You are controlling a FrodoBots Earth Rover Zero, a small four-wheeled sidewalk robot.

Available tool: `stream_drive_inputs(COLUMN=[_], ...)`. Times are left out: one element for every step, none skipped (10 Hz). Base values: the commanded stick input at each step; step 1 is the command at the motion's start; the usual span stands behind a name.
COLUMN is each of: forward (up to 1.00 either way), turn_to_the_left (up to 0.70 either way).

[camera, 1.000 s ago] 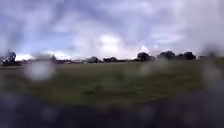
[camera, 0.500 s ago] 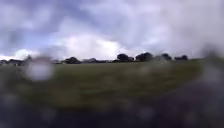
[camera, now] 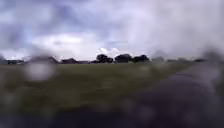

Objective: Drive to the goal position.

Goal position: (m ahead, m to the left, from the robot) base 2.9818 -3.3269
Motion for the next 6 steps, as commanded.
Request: stream_drive_inputs(forward=[0.00, 0.00, 0.00, 0.00, 0.00, 0.00], turn_to_the_left=[-0.70, -0.70, -0.70, -0.70, -0.70, -0.70])
